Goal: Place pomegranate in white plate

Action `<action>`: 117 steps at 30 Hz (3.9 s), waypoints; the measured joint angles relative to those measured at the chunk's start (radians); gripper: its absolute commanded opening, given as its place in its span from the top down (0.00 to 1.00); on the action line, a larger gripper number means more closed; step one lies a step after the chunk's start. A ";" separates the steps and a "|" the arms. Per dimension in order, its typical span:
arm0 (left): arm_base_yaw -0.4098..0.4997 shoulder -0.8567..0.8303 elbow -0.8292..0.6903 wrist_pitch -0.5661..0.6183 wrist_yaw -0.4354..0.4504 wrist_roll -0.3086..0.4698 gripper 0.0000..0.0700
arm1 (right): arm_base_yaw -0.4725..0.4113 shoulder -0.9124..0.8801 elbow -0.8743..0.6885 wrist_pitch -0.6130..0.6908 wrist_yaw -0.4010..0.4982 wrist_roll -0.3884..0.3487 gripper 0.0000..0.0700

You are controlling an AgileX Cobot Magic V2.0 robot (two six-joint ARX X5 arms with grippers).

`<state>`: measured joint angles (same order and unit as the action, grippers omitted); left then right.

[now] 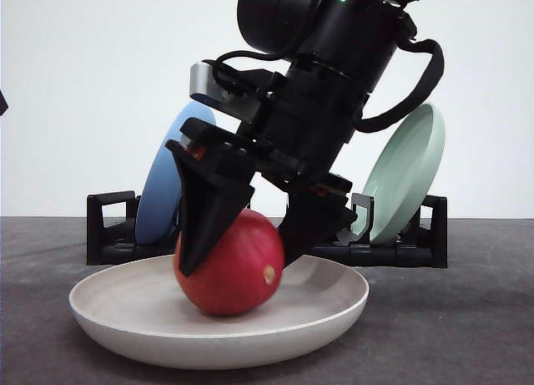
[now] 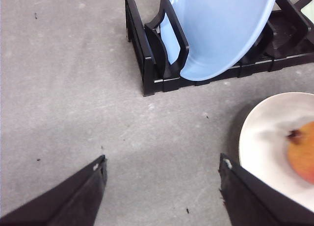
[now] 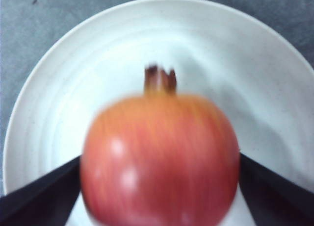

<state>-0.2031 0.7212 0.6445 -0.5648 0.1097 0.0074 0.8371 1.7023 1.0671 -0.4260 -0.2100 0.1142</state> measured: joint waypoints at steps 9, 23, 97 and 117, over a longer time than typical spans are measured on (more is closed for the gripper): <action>0.000 0.000 0.000 0.000 0.000 0.000 0.38 | -0.037 -0.137 0.017 -0.005 -0.023 -0.040 0.12; 0.000 0.000 0.000 0.000 0.000 0.000 0.38 | -0.253 -0.603 -0.353 0.208 -0.026 -0.047 0.12; 0.209 -0.718 -0.620 0.377 -0.071 -0.083 0.95 | -0.523 -0.799 -0.560 0.207 0.023 0.049 0.94; 0.209 -0.715 -0.620 0.378 -0.072 -0.083 0.95 | -0.523 -0.801 -0.560 0.205 0.025 0.048 0.94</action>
<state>0.0063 0.0063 0.0242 -0.1867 0.0380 -0.0753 0.3141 0.9015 0.5076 -0.2206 -0.1853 0.1620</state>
